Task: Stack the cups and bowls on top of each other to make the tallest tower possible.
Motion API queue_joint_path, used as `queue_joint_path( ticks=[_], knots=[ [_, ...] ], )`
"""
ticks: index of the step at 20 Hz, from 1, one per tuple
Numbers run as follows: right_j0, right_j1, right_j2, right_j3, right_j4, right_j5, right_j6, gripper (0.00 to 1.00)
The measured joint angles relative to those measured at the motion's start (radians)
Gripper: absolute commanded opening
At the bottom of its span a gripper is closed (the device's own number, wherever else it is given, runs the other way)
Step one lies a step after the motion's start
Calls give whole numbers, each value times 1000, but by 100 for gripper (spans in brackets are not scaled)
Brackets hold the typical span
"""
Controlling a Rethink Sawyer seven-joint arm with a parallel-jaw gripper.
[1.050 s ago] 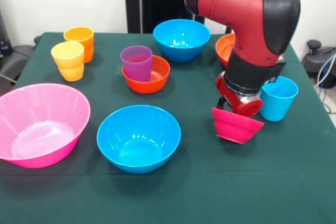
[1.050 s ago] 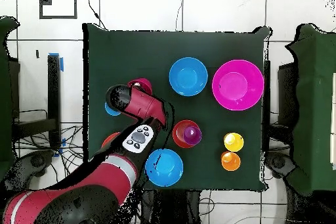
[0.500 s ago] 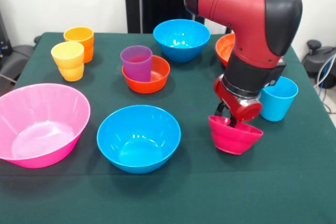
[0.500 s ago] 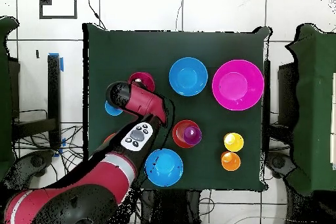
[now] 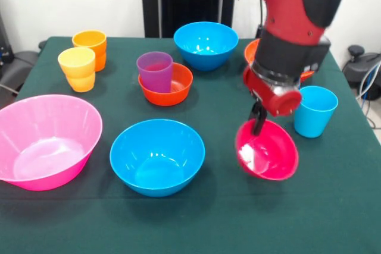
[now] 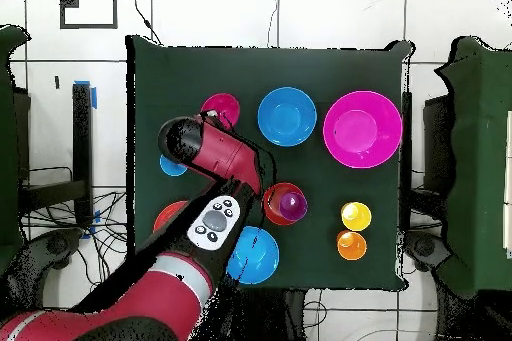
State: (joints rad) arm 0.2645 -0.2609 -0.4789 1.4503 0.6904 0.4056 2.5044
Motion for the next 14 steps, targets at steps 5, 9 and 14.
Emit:
queue_joint_path(
  ticks=[5,9,14],
  knots=[
    [-25,-83,-2,42,0,23,0,0],
    [-40,-113,-2,60,-1,24,0,0],
    [-54,-179,-2,111,-15,51,0,0]
  ],
)
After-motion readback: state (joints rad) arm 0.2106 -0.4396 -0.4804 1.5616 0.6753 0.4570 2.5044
